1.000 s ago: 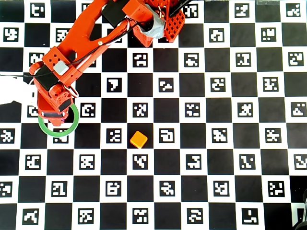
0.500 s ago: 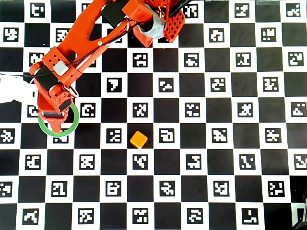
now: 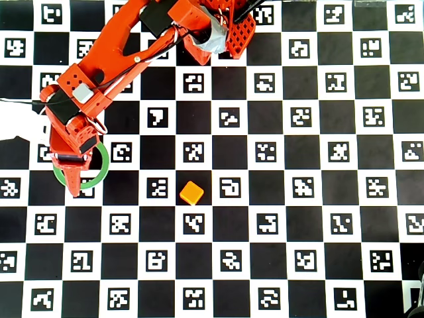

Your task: Grab the red cube then put it in the green circle then put the blue cube on top and finally the orange cube on top

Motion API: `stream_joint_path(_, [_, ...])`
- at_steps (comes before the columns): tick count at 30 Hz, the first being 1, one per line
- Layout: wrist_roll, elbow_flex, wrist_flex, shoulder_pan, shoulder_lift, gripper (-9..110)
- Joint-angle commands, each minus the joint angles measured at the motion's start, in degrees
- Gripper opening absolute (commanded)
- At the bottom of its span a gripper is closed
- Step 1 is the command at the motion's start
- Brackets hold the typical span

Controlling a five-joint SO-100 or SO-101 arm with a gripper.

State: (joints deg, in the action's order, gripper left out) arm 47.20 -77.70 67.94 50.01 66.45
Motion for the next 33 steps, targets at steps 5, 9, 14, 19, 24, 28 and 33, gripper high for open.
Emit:
stream_joint_path(5, [0.7, 0.88, 2.11, 1.23, 9.84, 49])
stream_joint_path(9, [0.79, 0.88, 3.25, 1.32, 12.57, 49])
stream_joint_path(14, [0.97, 0.53, 4.92, 1.32, 16.0, 49])
stream_joint_path(19, [0.7, 0.62, 8.26, 1.14, 20.3, 49])
stream_joint_path(24, [-1.49, 0.0, 14.06, -0.62, 26.37, 48])
stream_joint_path(28, [-4.39, -1.58, 18.19, -3.78, 31.99, 47])
stream_joint_path(33, [-9.23, -1.93, 23.29, -8.79, 36.47, 46])
